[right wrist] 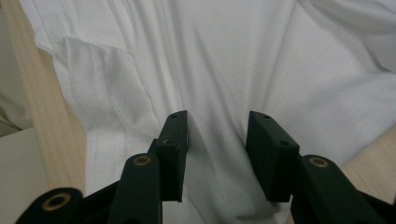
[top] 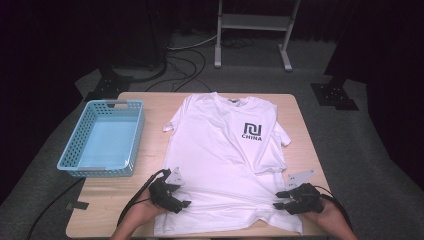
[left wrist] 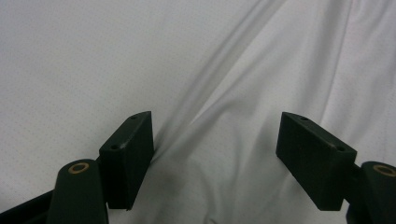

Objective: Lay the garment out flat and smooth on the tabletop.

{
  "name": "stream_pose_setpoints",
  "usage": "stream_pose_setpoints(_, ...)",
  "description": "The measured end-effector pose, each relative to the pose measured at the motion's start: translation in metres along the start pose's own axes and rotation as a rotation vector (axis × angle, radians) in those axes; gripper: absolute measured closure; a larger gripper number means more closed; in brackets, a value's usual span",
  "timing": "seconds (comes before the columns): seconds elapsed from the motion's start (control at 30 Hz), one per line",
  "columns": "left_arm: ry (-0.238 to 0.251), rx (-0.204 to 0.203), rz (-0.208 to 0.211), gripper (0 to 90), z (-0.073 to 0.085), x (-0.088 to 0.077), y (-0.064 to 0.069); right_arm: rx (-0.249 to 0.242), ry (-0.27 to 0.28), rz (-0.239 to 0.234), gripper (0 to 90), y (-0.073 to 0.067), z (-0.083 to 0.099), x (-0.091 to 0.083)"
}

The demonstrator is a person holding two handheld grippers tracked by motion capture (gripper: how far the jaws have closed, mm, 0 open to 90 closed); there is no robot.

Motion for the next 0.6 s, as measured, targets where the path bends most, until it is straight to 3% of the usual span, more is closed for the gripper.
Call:
stream_pose_setpoints(0.17, 0.002, 0.010, 0.018, 26.8, 0.001, -0.003, 0.015, -0.007, 0.015, -0.015, 55.8, -0.008, 0.011, -0.004)
stream_pose_setpoints(0.3, 0.000, 0.004, 0.058, 26.9, 0.002, -0.007, 0.027, -0.019, 0.018, -0.022, 54.4, -0.015, 0.019, -0.008)
stream_pose_setpoints(0.6, -0.013, 0.007, 0.133, 26.8, 0.001, -0.011, 0.040, -0.034, -0.011, -0.059, 51.6, -0.027, 0.029, -0.012)
Point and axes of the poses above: each handheld gripper's, and its own axes: x roughly forward along the jaws, z roughly out of its underside, y roughly to its right, the point moved 10 cm from there along x, roughly forward along the jaws, and after that the axes turned 14 degrees about x, right-handed, at the moved point
